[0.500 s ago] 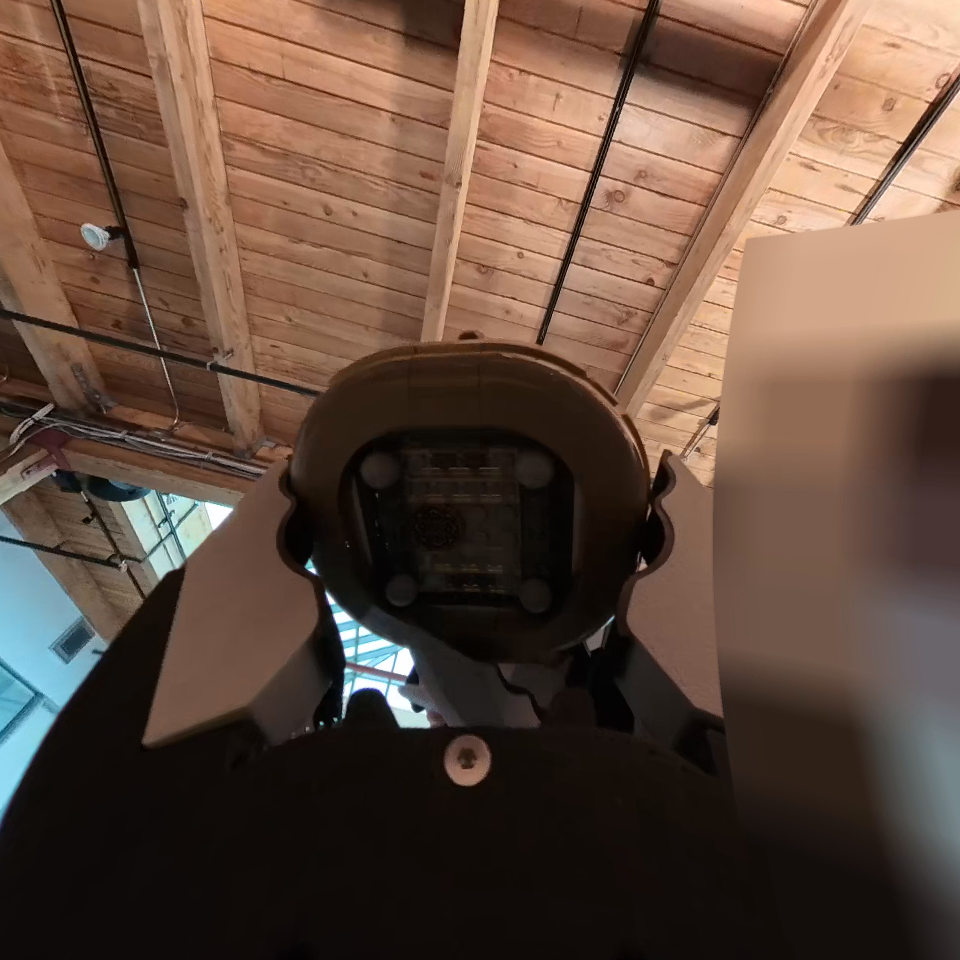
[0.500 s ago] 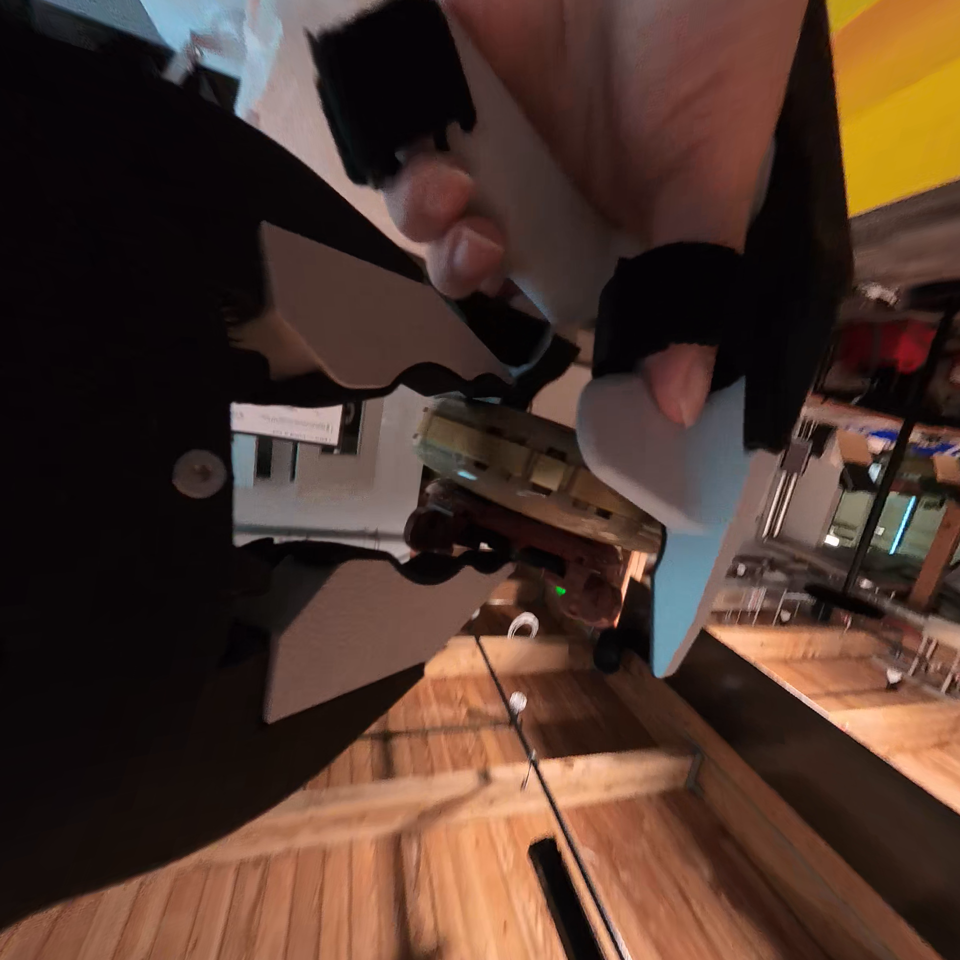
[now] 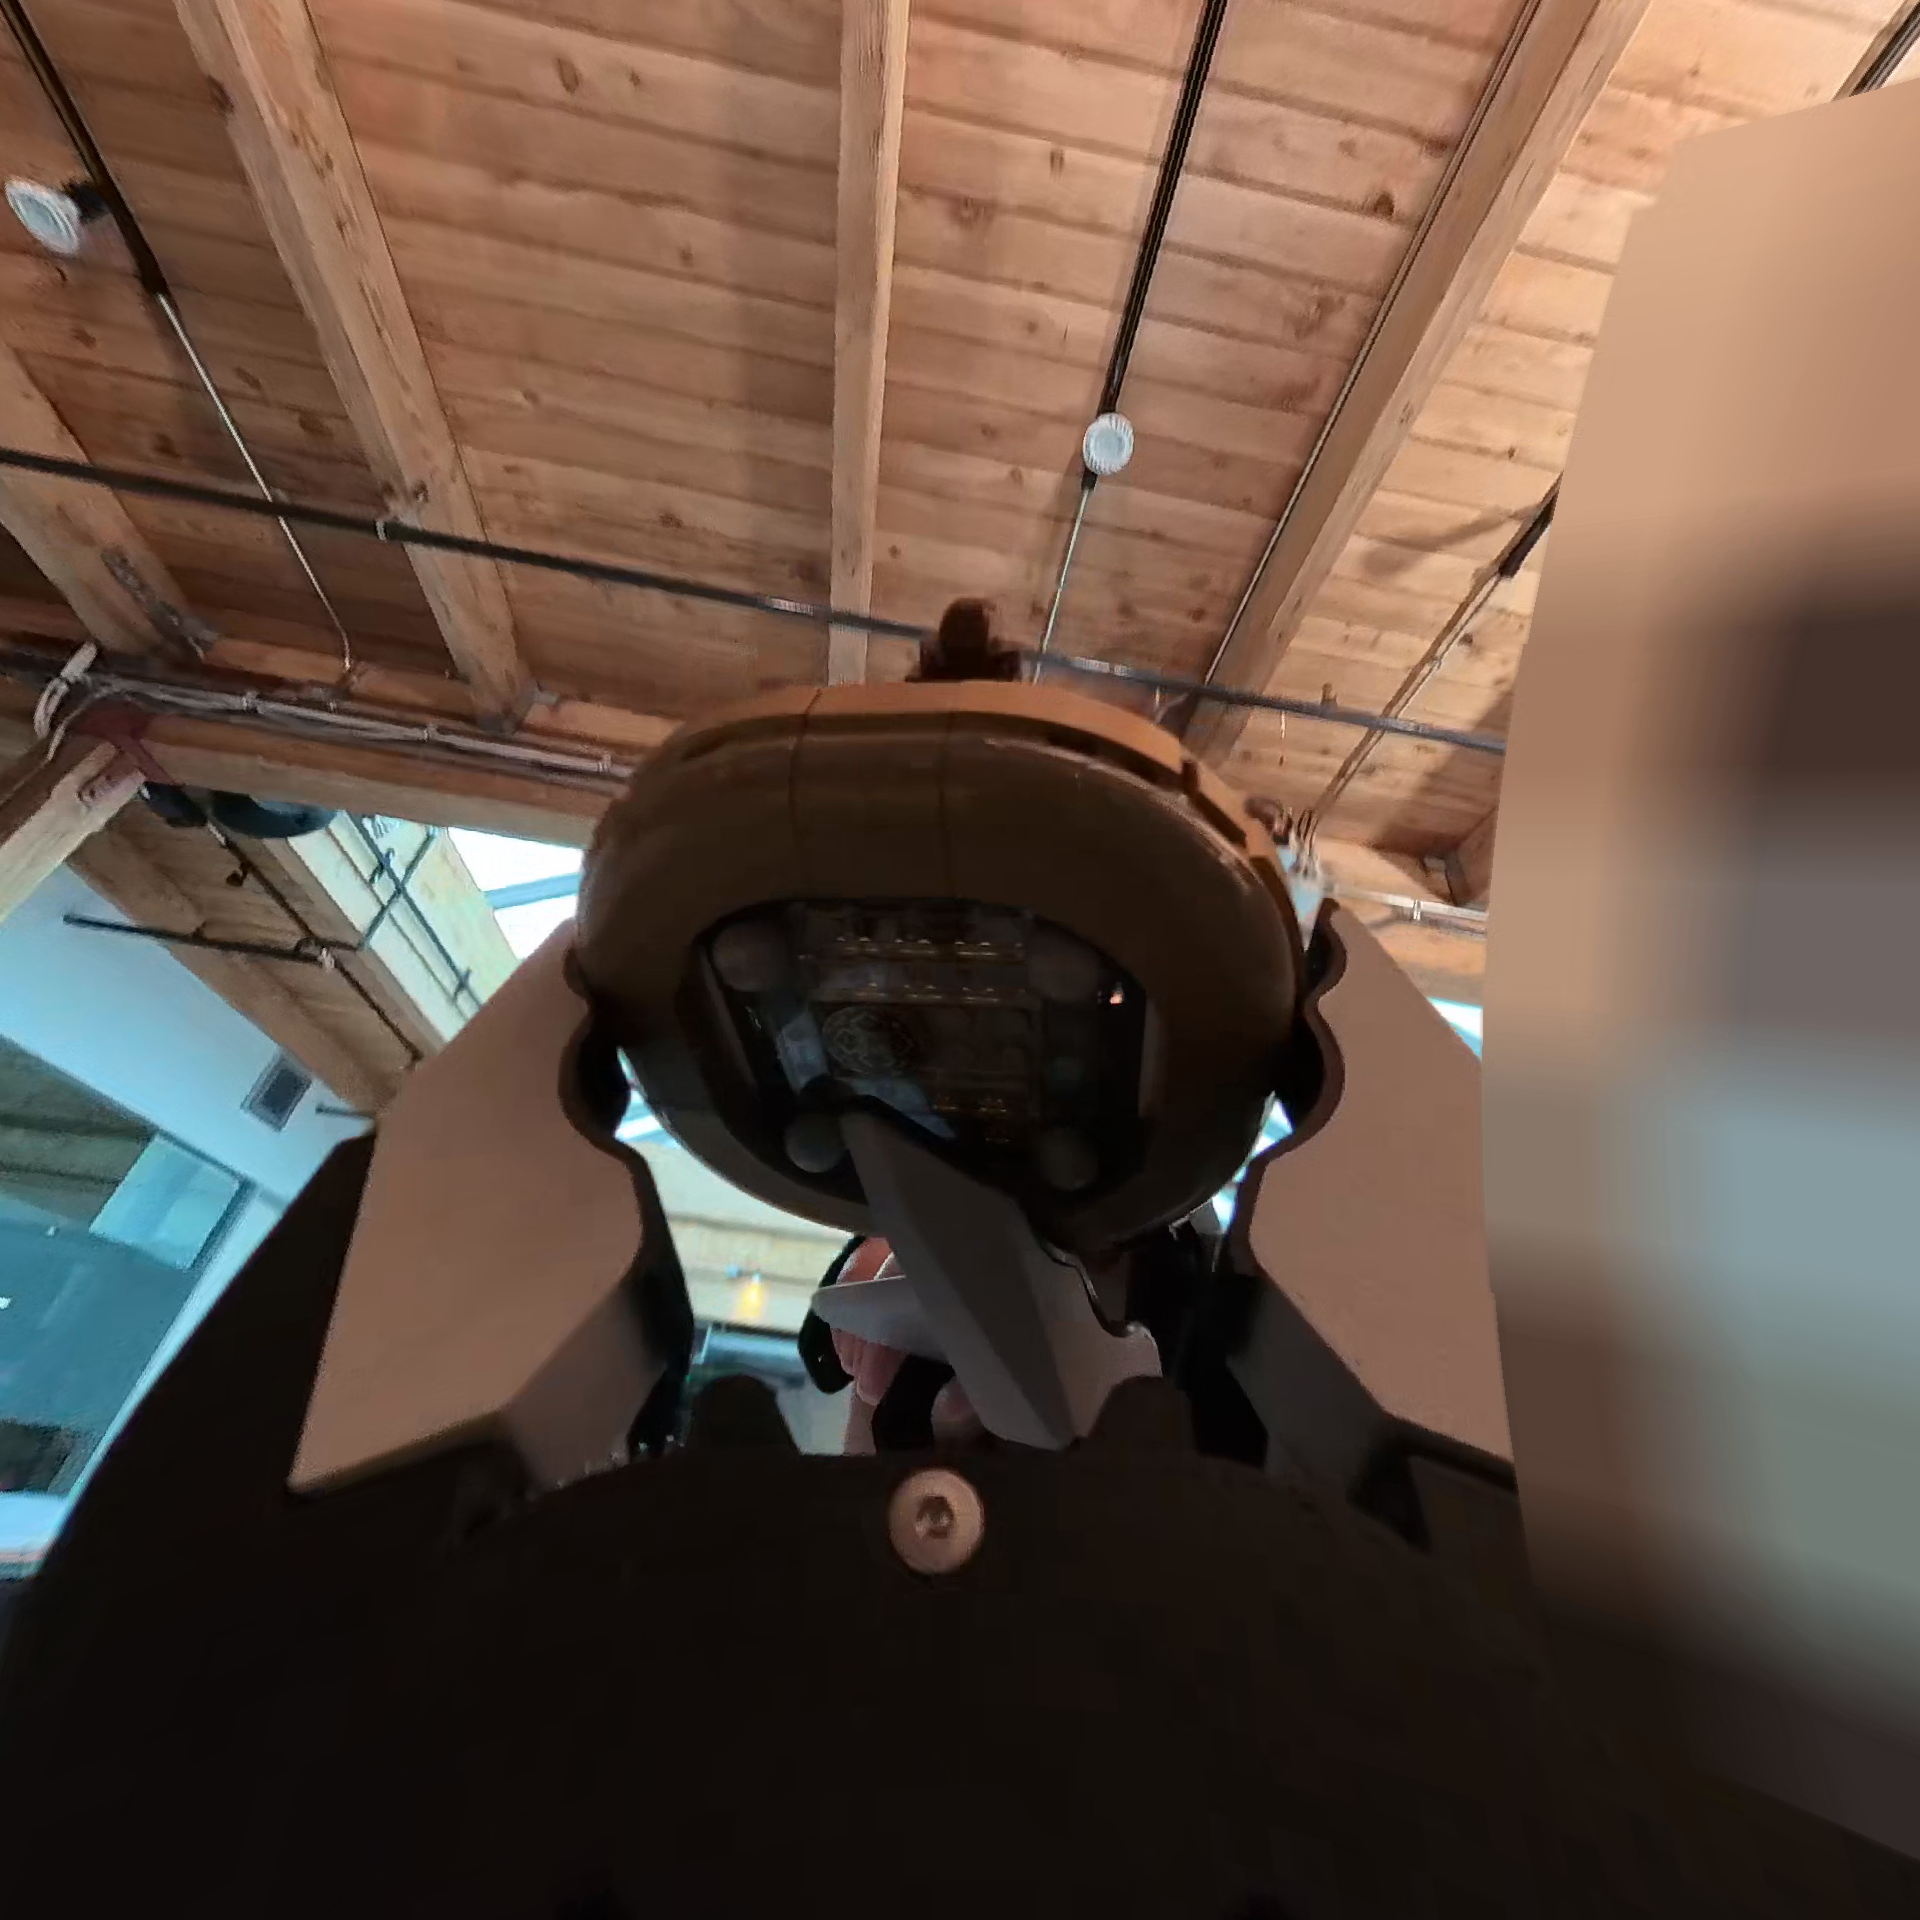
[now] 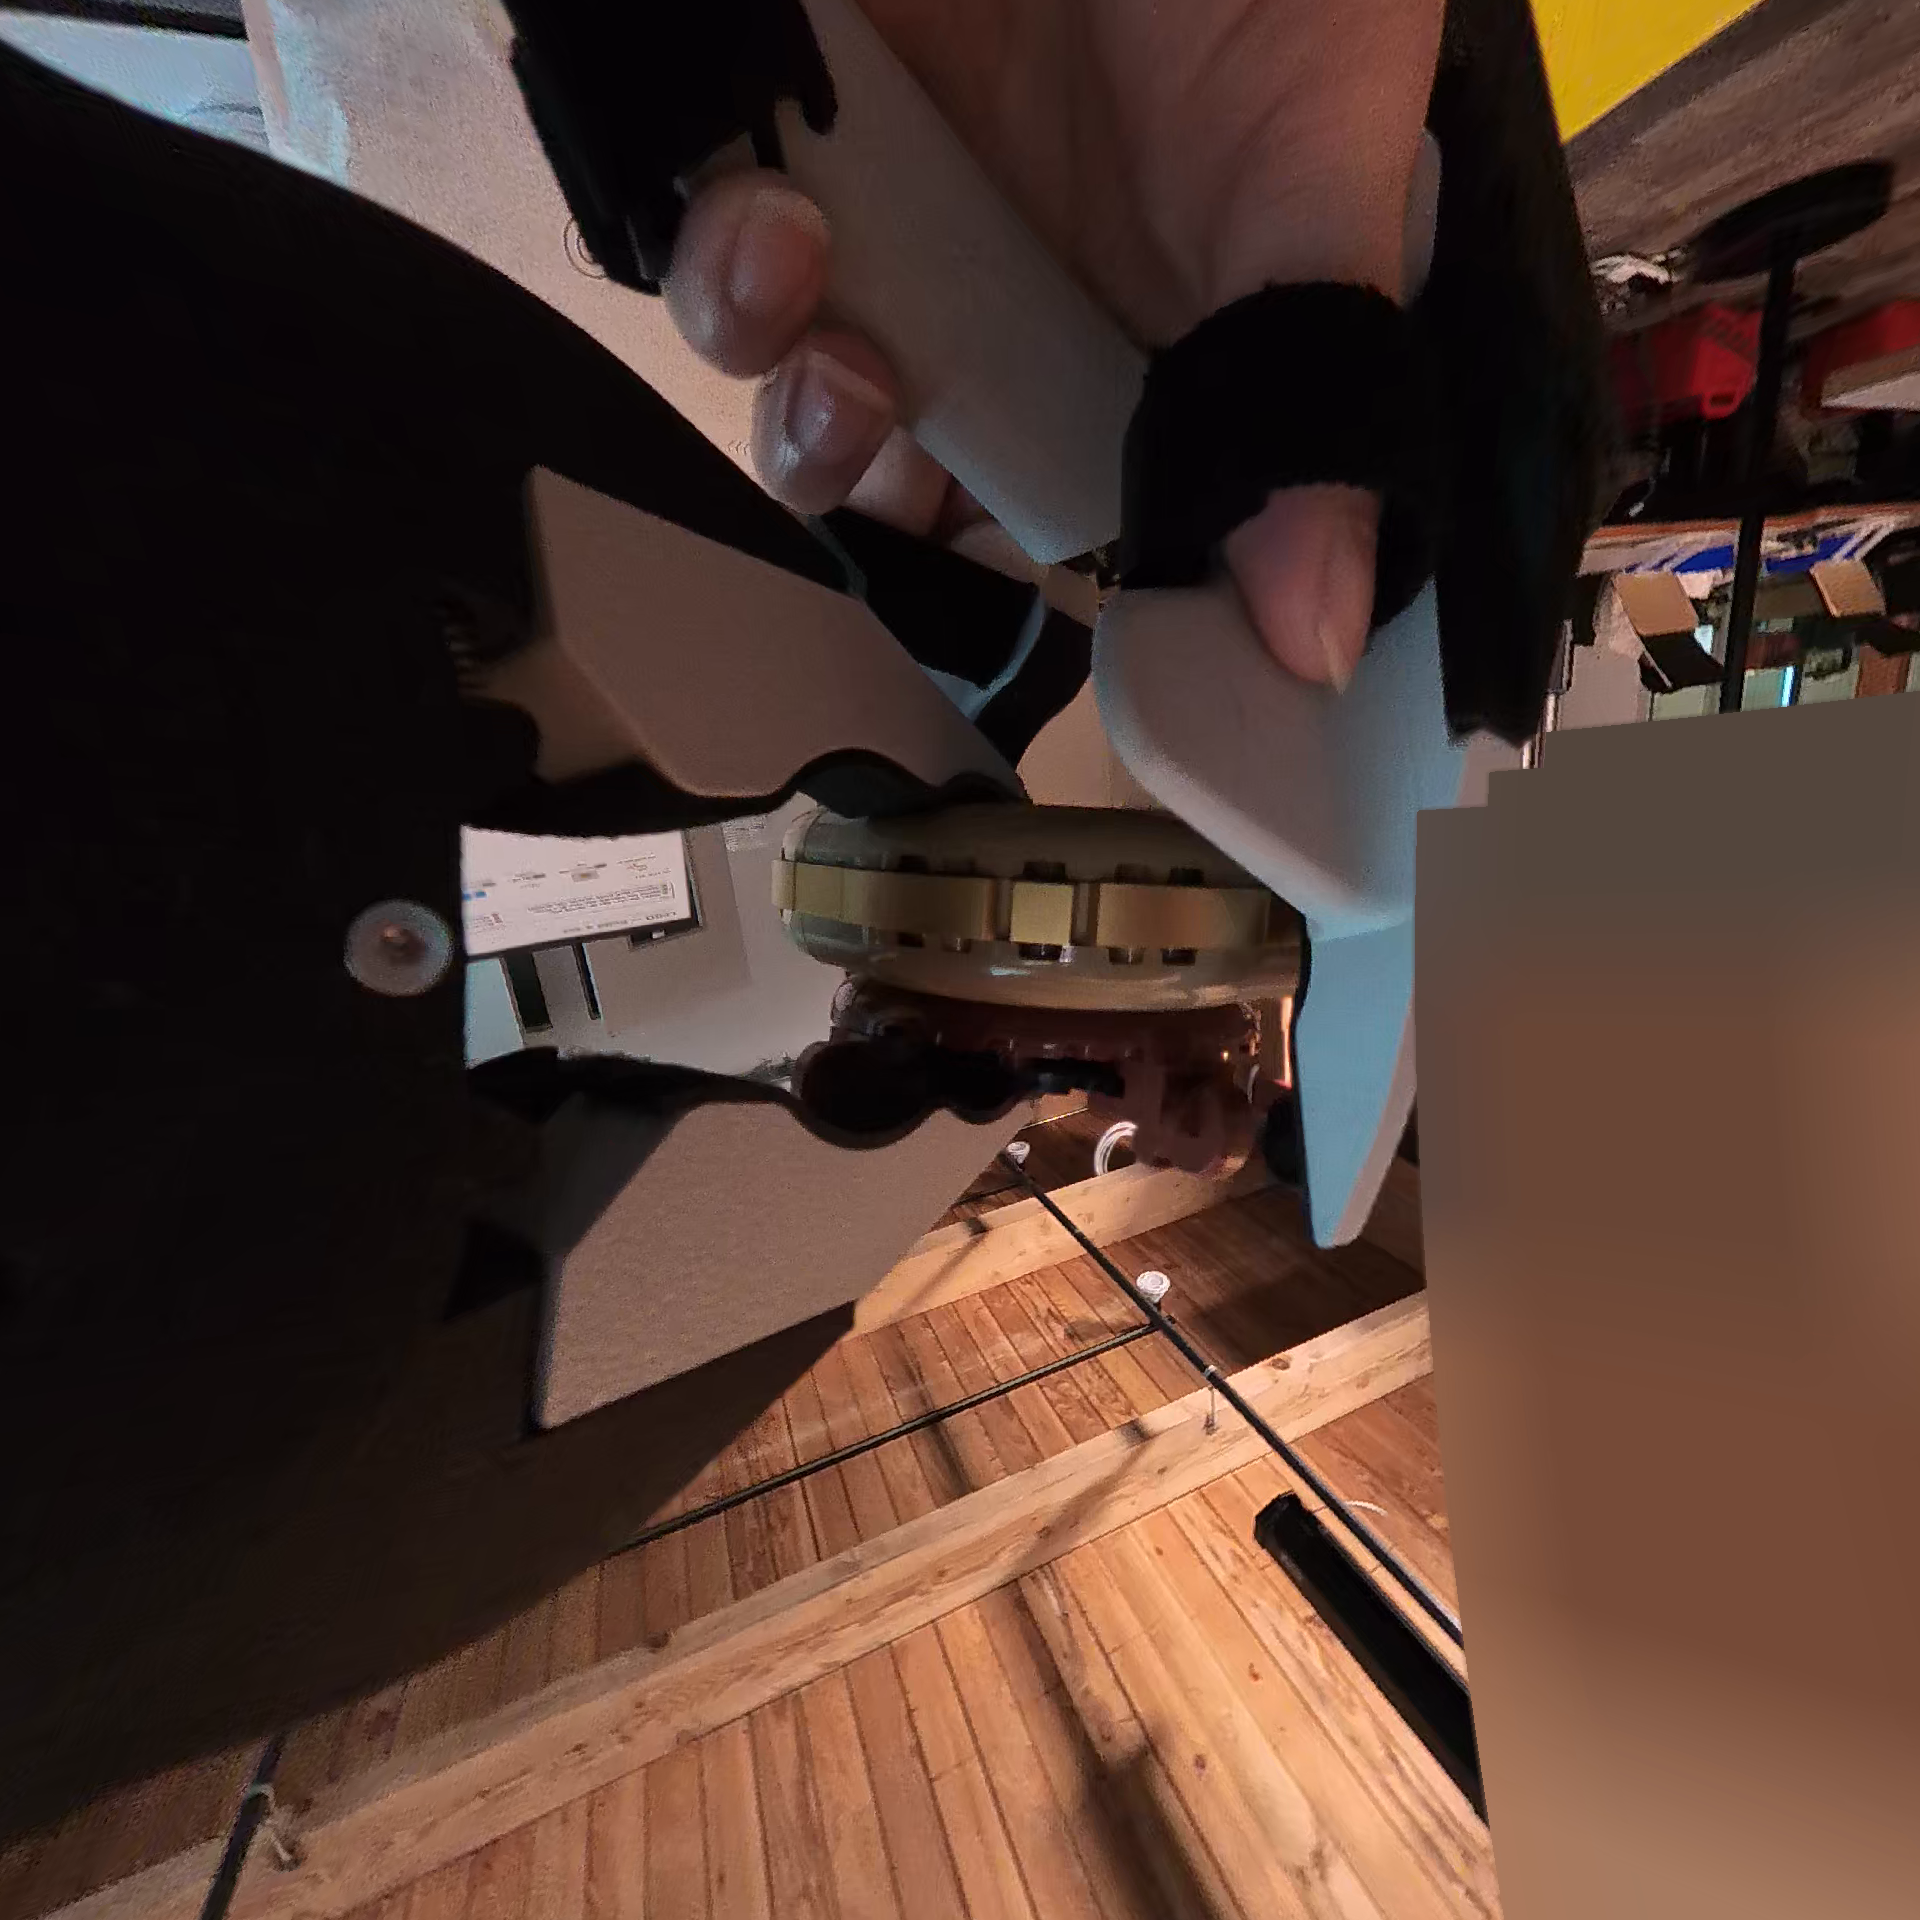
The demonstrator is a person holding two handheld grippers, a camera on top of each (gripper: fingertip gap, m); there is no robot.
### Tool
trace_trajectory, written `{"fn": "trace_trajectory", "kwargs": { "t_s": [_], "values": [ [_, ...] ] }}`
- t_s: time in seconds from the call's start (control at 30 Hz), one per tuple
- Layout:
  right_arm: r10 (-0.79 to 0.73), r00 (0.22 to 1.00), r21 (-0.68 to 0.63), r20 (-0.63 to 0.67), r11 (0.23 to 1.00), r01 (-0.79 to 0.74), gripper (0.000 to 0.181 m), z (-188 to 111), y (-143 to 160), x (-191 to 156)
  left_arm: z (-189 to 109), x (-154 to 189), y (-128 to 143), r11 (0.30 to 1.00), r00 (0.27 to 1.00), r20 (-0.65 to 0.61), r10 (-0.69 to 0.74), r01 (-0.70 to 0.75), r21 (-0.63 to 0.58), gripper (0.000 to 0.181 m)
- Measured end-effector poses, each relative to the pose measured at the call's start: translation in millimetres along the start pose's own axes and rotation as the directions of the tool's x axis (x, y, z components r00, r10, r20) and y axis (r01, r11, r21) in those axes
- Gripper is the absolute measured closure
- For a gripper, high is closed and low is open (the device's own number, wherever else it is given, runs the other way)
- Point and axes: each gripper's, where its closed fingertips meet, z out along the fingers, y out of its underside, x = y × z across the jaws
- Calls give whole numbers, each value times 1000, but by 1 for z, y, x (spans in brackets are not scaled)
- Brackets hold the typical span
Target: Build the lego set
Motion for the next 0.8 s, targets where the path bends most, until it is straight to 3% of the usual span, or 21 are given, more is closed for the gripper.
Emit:
{"fn": "trace_trajectory", "kwargs": {
  "t_s": [0.23, 0.37, 0.47, 0.53, 0.57, 0.7, 0.77, 0.8],
  "values": [
    [160, 987, -3, 10, 987, -160, 133, -21, 11, 13, -2, 0, 21, 959, 995, -97, 14, -40, -280, 56],
    [219, 975, 1, 32, 976, -219, 133, -33, 14, 18, -17, 1, 31, 891, 985, -172, 36, -109, -440, 73],
    [192, 979, -10, 61, 981, -192, 133, -38, 14, 16, -41, -16, 53, 750, 980, -169, 104, -188, -634, 100],
    [183, 976, -35, 116, 983, -180, 133, -39, 15, 8, -61, -38, 67, 612, 965, -162, 208, -257, -748, 145],
    [169, 975, -43, 146, 986, -164, 133, -39, 16, 3, -68, -45, 73, 546, 951, -169, 258, -287, -787, 157],
    [50, 974, -63, 221, 997, -37, 134, -33, 22, -20, -86, -59, 97, 325, 901, -220, 374, -349, -879, 172],
    [36, 961, -66, 275, 998, -18, 134, -30, 24, -34, -84, -64, 100, 289, 864, -240, 442, -391, -874, 168],
    [17, 956, -63, 293, 998, 1, 134, -29, 24, -39, -85, -60, 104, 284, 872, -253, 419, -390, -876, 1]
  ]
}}
